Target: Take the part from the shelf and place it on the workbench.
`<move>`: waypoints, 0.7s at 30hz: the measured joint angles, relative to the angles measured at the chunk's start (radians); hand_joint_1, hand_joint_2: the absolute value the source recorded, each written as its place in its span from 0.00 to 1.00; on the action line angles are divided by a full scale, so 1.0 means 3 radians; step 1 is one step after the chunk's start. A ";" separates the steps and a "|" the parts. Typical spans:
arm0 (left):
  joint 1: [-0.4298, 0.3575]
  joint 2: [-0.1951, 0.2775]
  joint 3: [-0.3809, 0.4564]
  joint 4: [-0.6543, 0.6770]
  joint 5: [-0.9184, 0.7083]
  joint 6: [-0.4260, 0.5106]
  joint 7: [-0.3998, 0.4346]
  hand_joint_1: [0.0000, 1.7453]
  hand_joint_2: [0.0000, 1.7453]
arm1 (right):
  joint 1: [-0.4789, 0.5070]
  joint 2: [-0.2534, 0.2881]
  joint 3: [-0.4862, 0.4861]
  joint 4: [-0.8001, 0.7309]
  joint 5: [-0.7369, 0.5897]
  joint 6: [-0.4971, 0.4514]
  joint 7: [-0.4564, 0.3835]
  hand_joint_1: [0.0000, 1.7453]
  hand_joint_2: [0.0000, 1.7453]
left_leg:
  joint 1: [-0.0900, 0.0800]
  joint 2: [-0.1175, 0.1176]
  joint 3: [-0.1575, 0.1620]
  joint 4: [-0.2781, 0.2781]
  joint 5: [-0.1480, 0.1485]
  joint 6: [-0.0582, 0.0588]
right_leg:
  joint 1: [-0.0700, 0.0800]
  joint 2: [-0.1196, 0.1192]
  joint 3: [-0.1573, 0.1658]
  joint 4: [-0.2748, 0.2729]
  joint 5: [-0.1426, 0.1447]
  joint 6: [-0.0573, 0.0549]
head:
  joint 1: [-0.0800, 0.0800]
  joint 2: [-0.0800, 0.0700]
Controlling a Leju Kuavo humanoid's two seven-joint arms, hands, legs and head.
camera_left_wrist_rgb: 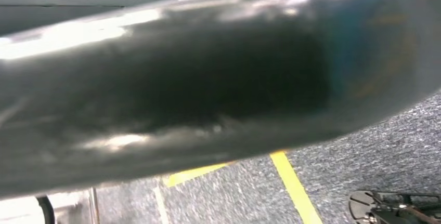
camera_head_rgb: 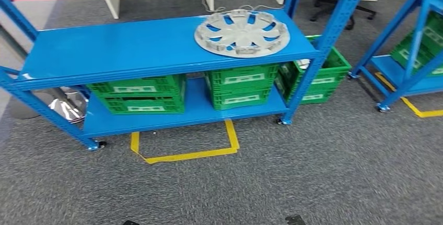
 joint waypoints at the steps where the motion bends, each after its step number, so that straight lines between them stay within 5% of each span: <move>1: -0.0004 -0.0001 0.0000 0.0000 0.0000 0.0000 0.0000 0.00 0.00 | -0.0001 0.0000 -0.0001 0.0000 0.0000 -0.0001 -0.0001 0.00 0.00 | 0.0001 -0.0044 -0.0009 0.0012 -0.0005 -0.0016 | -0.0007 0.0077 0.0075 -0.0180 0.0064 -0.0009 | -0.0002 0.0000; 3: -0.0005 -0.0002 0.0000 0.0000 0.0001 0.0000 0.0000 0.00 0.00 | -0.0003 0.0000 -0.0002 0.0001 0.0000 -0.0002 -0.0001 0.00 0.00 | 0.0011 -0.0121 -0.0038 0.0023 0.0000 -0.0061 | -0.0006 0.0165 0.0148 -0.0319 0.0069 -0.0034 | -0.0003 0.0000; 5: 0.0009 0.0001 0.0000 0.0000 0.0001 0.0000 0.0000 0.00 0.00 | -0.0006 0.0002 -0.0004 0.0001 0.0002 -0.0005 0.0000 0.00 0.00 | 0.0025 -0.0151 -0.0058 0.0022 0.0010 -0.0107 | -0.0001 0.0096 0.0176 -0.0339 0.0080 -0.0072 | -0.0003 0.0000; 7: 0.0015 0.0005 0.0000 0.0001 0.0000 0.0001 0.0000 0.00 0.00 | -0.0007 0.0006 -0.0007 0.0001 0.0002 -0.0008 -0.0003 0.00 0.00 | 0.0016 0.0008 -0.0117 0.0150 -0.0068 -0.0144 | -0.0006 0.0005 0.0198 -0.0362 0.0091 -0.0115 | -0.0023 0.0000; 9: 0.0000 0.0006 0.0000 0.0001 -0.0002 -0.0001 0.0001 0.00 0.00 | 0.0000 0.0010 -0.0010 0.0001 0.0000 -0.0009 -0.0007 0.00 0.00 | 0.0012 0.0203 -0.0296 0.0531 -0.0263 -0.0171 | 0.0001 -0.0107 0.0218 -0.0370 0.0080 -0.0143 | -0.0041 -0.0001; 11: -0.0007 0.0006 0.0000 0.0001 -0.0006 -0.0004 0.0009 0.00 0.00 | 0.0003 0.0011 -0.0013 0.0001 -0.0001 -0.0006 -0.0010 0.00 0.00 | 0.0022 0.0248 -0.0477 0.0905 -0.0393 -0.0188 | 0.0011 -0.0224 0.0230 -0.0368 0.0063 -0.0157 | -0.0041 -0.0001; 12: -0.0003 0.0006 0.0000 0.0001 -0.0010 -0.0005 0.0016 0.00 0.00 | -0.0001 0.0011 -0.0015 0.0001 -0.0002 -0.0003 -0.0013 0.00 0.00 | 0.0026 0.0255 -0.0495 0.0944 -0.0370 -0.0191 | 0.0015 -0.0273 0.0237 -0.0368 0.0055 -0.0157 | -0.0041 -0.0001; 14: 0.0007 0.0009 0.0000 0.0001 -0.0023 -0.0008 0.0037 0.00 0.00 | -0.0013 0.0013 -0.0017 0.0001 -0.0006 0.0004 -0.0031 0.00 0.00 | 0.0024 0.0296 -0.0341 0.0647 -0.0168 -0.0175 | 0.0021 -0.0359 0.0263 -0.0368 0.0035 -0.0152 | -0.0042 -0.0001; 16: 0.0002 0.0013 0.0000 0.0001 -0.0030 -0.0011 0.0054 0.00 0.00 | -0.0026 0.0017 -0.0020 0.0001 -0.0015 0.0005 -0.0053 0.00 0.00 | -0.0008 0.0455 -0.0117 0.0207 -0.0009 -0.0129 | 0.0033 -0.0436 0.0291 -0.0369 0.0010 -0.0131 | -0.0039 -0.0001; 18: -0.0006 0.0016 0.0000 0.0001 -0.0030 -0.0014 0.0058 0.00 0.00 | -0.0037 0.0021 -0.0023 0.0001 -0.0022 0.0006 -0.0064 0.00 0.00 | -0.0042 0.0542 -0.0036 0.0029 0.0011 -0.0086 | 0.0047 -0.0504 0.0309 -0.0373 -0.0011 -0.0098 | -0.0036 -0.0001; 20: 0.0000 0.0017 0.0000 0.0001 -0.0031 -0.0014 0.0059 0.00 0.00 | -0.0046 0.0026 -0.0025 -0.0001 -0.0025 0.0008 -0.0068 0.00 0.00 | -0.0041 0.0471 -0.0042 0.0009 0.0019 -0.0056 | 0.0049 -0.0552 0.0331 -0.0389 -0.0025 -0.0062 | -0.0038 0.0000; 21: 0.0005 0.0017 0.0000 0.0001 -0.0030 -0.0014 0.0059 0.00 0.00 | -0.0051 0.0029 -0.0026 -0.0003 -0.0030 0.0011 -0.0075 0.00 0.00 | -0.0032 0.0440 -0.0035 -0.0008 0.0028 -0.0039 | 0.0045 -0.0513 0.0332 -0.0378 -0.0047 -0.0045 | -0.0033 0.0000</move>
